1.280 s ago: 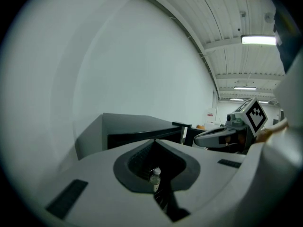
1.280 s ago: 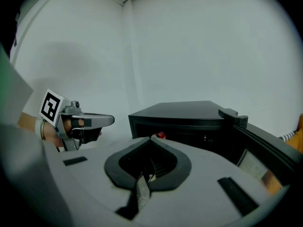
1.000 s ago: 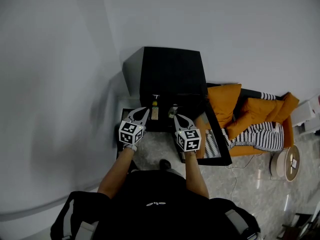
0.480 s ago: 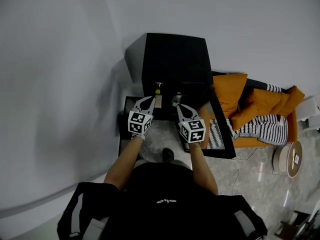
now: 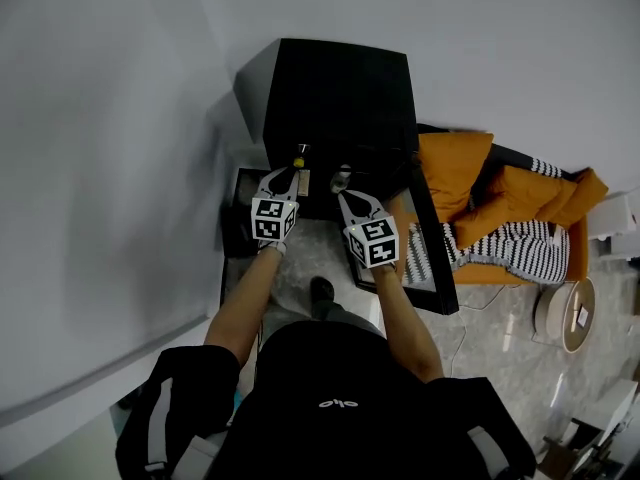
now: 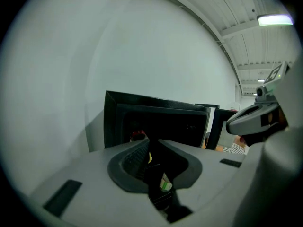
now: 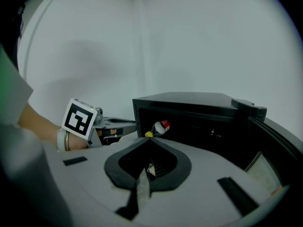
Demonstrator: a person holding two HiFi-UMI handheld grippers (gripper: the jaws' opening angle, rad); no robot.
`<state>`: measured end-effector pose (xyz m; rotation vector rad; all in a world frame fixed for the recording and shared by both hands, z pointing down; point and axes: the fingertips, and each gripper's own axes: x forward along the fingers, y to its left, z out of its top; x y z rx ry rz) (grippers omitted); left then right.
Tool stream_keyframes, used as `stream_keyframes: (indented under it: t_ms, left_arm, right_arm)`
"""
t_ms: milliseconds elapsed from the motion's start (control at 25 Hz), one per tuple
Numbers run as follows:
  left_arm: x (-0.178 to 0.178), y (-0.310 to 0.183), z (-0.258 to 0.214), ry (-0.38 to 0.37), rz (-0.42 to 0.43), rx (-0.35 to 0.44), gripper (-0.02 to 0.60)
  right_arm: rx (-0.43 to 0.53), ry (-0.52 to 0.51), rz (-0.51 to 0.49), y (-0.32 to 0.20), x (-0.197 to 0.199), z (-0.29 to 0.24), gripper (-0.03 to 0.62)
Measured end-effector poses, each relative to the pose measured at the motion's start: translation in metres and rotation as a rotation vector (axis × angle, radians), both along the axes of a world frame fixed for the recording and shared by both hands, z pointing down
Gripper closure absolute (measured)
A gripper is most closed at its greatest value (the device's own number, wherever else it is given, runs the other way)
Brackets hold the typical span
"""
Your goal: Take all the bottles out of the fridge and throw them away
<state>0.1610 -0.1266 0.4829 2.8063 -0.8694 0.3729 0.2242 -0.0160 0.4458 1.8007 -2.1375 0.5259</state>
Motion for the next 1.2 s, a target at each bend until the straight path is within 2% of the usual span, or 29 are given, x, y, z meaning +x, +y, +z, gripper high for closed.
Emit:
stream_keyframes:
  t_ms: [240,400,720,1200]
  left_arm:
    - [0.019,-0.014,0.031,-0.050,-0.011,-0.036,0.450]
    - [0.028,-0.025,0.049,-0.077,-0.026,-0.055,0.419]
    - [0.041,-0.046,0.074,-0.126,-0.067,-0.084,0.410]
    - [0.032,-0.036,0.063,-0.098,-0.085,-0.064,0.436]
  right_arm:
    - [-0.022,0.002,-0.011,-0.004,0.014,0.016,0.585]
    - [-0.038,0.006,-0.020,-0.004,0.017,0.027,0.585]
    - [-0.062,0.005,-0.008,0.000,0.026,0.042,0.585]
    - [-0.066,0.003,-0.004,0.007,0.035,0.046,0.585]
